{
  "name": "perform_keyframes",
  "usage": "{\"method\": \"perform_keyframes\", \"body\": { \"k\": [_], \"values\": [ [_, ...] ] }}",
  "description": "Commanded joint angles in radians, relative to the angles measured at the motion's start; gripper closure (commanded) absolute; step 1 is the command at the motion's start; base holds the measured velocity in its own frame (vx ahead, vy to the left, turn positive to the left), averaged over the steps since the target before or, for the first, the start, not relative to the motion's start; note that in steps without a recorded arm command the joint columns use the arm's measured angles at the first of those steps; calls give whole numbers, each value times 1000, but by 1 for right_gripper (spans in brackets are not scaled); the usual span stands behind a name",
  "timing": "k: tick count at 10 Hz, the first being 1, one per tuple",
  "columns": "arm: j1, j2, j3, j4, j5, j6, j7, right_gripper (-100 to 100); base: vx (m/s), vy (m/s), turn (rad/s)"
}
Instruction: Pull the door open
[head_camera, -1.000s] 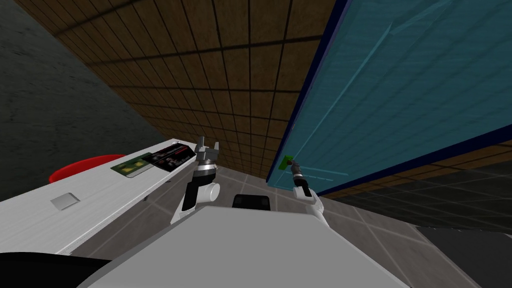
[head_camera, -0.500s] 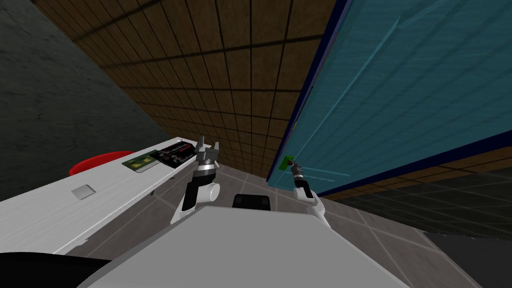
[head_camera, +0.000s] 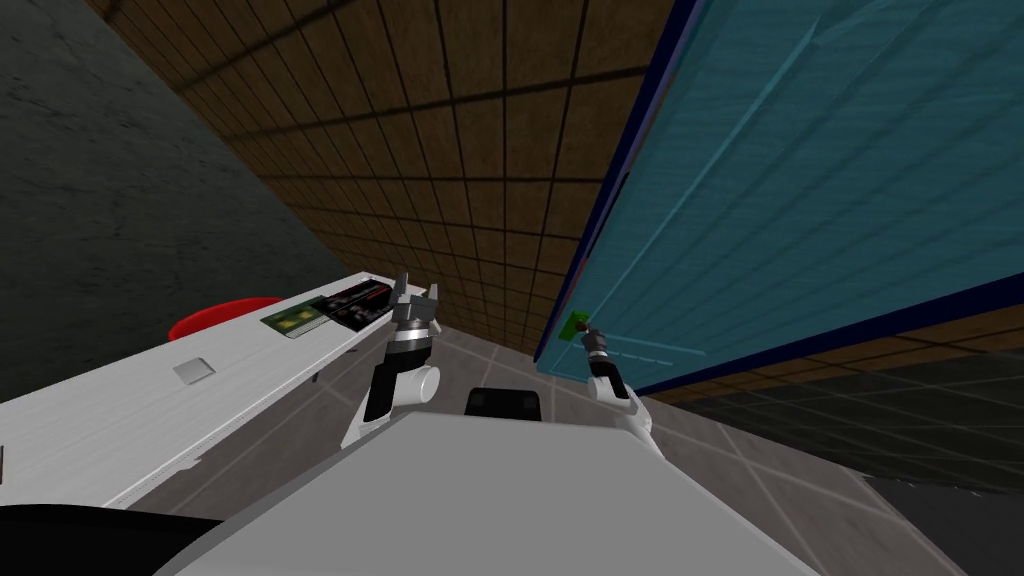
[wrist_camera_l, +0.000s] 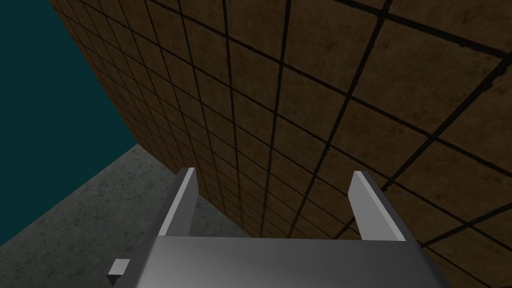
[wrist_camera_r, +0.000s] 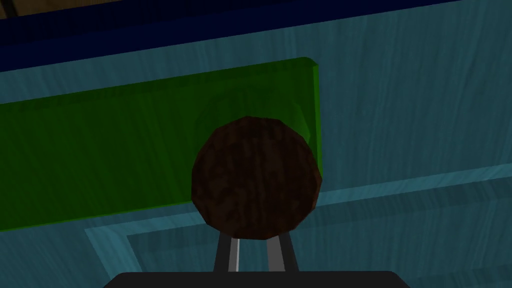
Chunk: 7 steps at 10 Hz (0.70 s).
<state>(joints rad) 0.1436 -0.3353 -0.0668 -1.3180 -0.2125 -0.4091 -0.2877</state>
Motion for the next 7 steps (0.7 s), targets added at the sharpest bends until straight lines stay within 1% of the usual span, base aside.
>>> {"method": "perform_keyframes", "body": {
  "k": [1,2,3,4,5,7],
  "values": [
    [-6,0,25,-18,-45,-7,-50,100,-53,-24,86],
    [-6,0,25,-18,-45,-7,-66,100,-42,-20,22],
    [-1,-7,32,-21,-76,-8,-101,100,-43,-17,74],
    [-1,-7,32,-21,-76,-8,-107,100,-30,-14,38],
    [26,5,24,-34,-112,15,-136,-100,-55,-34,39],
    [33,19,29,-48,-153,17,-182,-100,-81,-53,33]
  ]
}}
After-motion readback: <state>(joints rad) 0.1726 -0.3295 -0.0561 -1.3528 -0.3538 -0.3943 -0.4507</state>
